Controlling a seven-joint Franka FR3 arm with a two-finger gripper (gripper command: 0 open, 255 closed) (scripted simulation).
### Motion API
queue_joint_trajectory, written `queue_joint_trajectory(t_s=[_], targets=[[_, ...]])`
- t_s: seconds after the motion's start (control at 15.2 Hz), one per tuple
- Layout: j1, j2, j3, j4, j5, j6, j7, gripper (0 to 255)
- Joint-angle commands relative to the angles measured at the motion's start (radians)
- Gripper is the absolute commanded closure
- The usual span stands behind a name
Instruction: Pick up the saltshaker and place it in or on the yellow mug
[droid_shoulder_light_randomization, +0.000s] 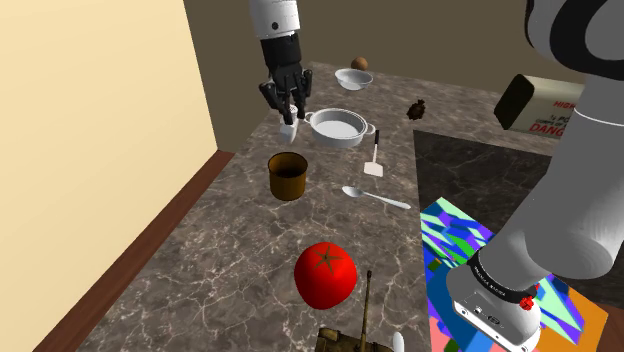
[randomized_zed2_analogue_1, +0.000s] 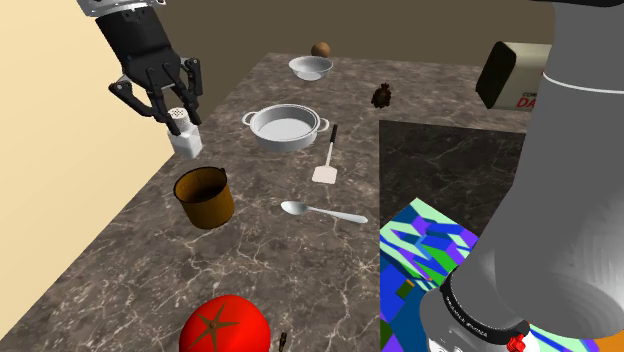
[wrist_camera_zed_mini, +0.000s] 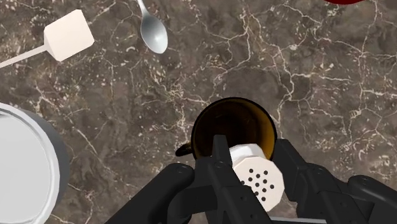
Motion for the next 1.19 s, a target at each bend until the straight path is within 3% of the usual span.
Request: queue_joint_trajectory(t_s=[0.0, 0.59, 1.12], targets=[[-0.002, -0.004, -0.001, -0.033, 0.0, 0.03, -0.003, 255], [-0.005, 0.0, -0.003, -0.153, -0.002, 0.154, -0.008, 255], [-0.005, 0.0, -0.003, -0.153, -0.002, 0.154, -0.008, 255]])
